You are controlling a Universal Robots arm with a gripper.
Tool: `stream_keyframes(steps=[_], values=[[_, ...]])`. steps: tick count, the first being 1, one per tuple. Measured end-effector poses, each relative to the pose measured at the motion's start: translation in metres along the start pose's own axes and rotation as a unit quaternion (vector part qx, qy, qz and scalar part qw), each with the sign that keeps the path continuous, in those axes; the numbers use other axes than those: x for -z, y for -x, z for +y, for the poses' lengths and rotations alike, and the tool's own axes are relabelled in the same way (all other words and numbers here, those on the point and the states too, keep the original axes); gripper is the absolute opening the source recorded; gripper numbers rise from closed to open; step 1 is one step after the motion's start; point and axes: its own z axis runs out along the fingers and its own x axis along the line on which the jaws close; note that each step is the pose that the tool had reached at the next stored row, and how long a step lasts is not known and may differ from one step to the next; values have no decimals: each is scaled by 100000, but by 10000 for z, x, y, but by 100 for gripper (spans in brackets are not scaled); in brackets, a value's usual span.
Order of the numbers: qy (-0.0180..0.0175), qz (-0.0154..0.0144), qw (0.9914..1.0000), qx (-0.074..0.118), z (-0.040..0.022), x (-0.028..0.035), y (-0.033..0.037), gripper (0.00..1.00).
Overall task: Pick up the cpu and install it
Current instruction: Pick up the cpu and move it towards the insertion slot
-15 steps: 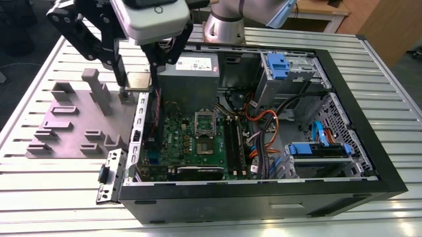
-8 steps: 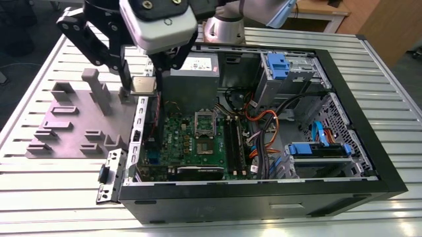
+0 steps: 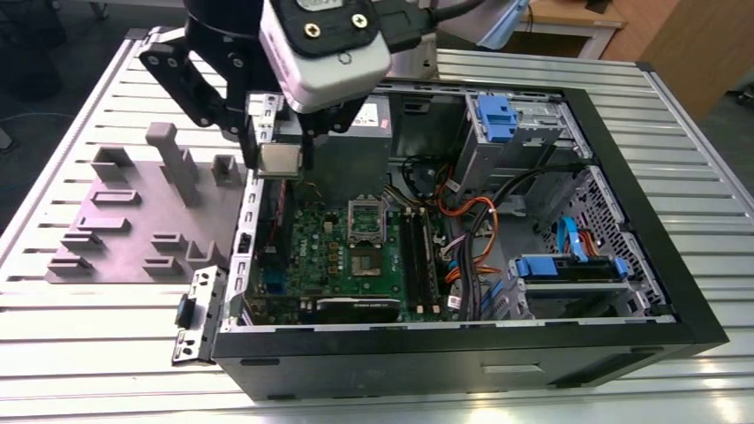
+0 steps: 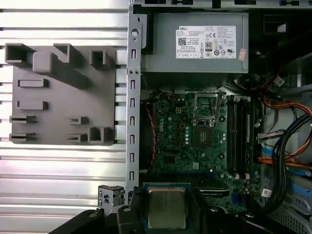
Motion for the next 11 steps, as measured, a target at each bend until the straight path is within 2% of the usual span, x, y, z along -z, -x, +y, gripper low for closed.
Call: stream_keyframes(steps=[1,2,8,11], values=[[2,-1,100000,-3,-1,-48,62,47],[-4,3,100000,0,-1,-76,95,47],[2,-3,100000,3,-3,-143,176,47],[-4,3,100000,-7,-3,-151,184,47]])
